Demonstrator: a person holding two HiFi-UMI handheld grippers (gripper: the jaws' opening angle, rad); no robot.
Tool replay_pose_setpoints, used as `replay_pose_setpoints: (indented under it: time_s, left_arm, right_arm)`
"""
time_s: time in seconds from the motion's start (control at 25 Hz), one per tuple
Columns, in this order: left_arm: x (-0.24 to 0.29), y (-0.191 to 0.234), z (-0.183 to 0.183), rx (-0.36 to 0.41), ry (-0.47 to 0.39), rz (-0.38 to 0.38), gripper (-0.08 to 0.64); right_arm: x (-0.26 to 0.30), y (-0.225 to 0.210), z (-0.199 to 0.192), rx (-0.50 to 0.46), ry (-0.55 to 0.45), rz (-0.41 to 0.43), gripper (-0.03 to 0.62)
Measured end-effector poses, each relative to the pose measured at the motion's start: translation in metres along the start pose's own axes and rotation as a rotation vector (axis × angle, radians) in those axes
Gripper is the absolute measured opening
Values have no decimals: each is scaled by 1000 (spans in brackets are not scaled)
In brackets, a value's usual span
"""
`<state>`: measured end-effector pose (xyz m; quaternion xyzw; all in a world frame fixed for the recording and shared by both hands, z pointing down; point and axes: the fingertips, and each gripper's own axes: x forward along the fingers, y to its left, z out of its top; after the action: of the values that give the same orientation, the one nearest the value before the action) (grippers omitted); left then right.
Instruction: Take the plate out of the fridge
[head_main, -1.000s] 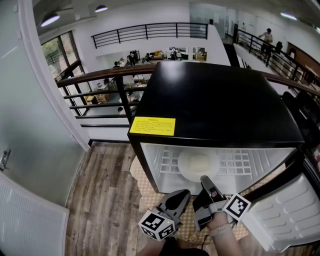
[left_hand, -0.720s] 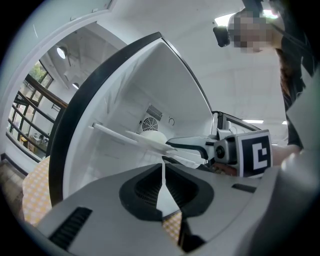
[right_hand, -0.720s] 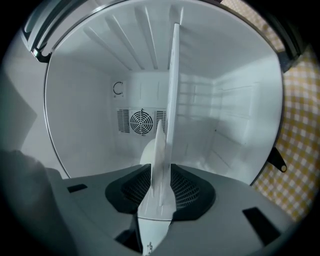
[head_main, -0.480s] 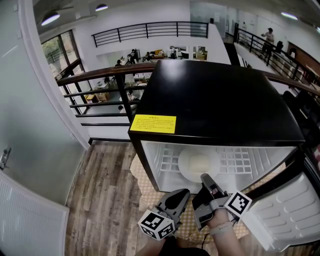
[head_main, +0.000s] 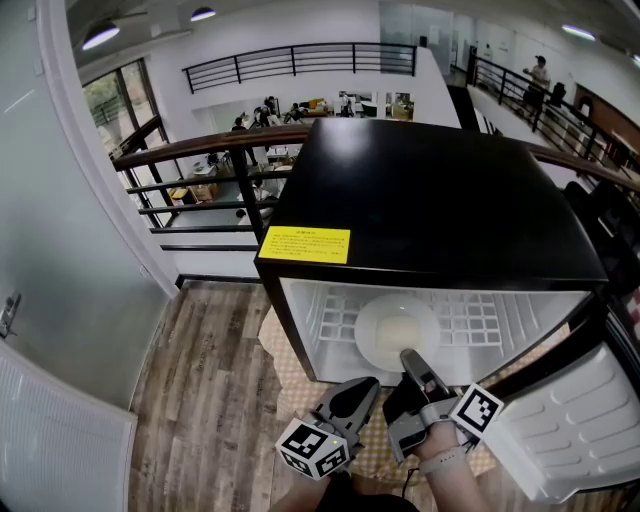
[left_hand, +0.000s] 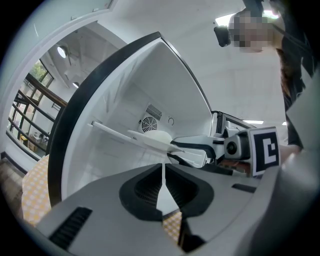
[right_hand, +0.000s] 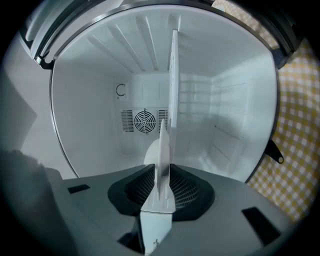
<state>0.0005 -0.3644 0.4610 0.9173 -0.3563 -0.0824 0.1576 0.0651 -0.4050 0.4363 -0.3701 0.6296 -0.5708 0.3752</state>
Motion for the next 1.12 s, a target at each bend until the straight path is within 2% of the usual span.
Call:
replay_pose_setpoints:
  time_s: [0.2,0.4,1.12]
  left_arm:
    - [-2,3,-2,-6,0,9,25]
    - [-3,3,-1,-6,-3,12,26]
    - [-9,-12,2,13,-18,12,25]
  right_arm:
    - [4,-2,0,8,-2,8,92]
    - [-1,-5,-1,30,-15,-4,67]
    - [-27,-5,-6,34,6,-3,63]
